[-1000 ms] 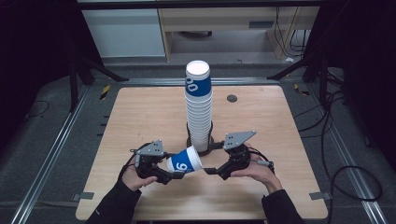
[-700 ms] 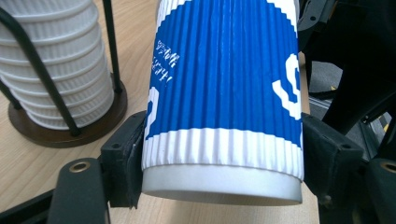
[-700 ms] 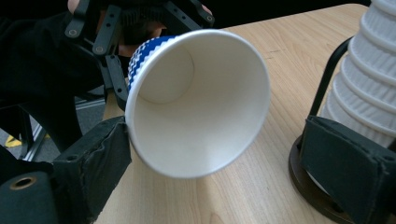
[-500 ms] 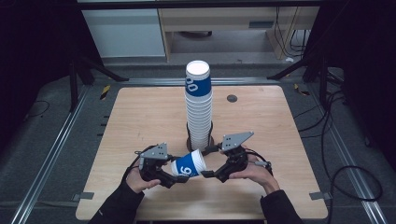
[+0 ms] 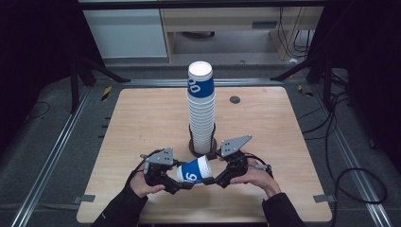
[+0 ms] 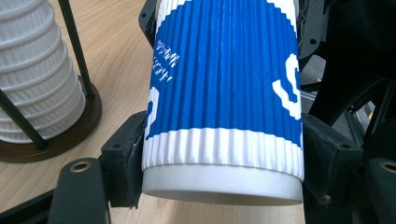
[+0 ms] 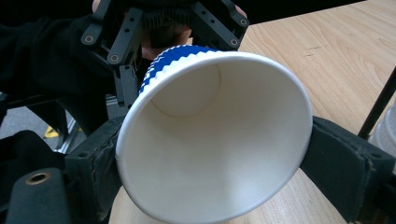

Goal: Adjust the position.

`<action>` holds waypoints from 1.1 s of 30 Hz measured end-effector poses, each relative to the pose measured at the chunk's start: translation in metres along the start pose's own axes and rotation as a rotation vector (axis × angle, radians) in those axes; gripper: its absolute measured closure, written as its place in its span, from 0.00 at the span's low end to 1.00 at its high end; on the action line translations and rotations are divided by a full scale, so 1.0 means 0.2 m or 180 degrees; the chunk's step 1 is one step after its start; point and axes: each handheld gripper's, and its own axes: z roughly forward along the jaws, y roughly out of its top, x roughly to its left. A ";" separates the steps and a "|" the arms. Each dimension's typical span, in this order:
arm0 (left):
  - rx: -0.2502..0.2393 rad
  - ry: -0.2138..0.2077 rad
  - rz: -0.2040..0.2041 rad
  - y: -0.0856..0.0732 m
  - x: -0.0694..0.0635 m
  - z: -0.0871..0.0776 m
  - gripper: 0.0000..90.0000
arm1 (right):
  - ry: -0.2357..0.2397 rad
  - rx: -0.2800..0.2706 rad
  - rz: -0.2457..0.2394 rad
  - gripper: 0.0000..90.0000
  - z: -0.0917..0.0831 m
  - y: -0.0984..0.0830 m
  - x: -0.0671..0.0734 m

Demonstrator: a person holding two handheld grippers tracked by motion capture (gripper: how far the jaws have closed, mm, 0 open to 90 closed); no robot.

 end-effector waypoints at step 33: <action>0.0057 0.0037 -0.0024 0.00 0.01 -0.01 0.21 | -0.0025 0.0047 -0.0022 0.19 -0.01 0.00 0.00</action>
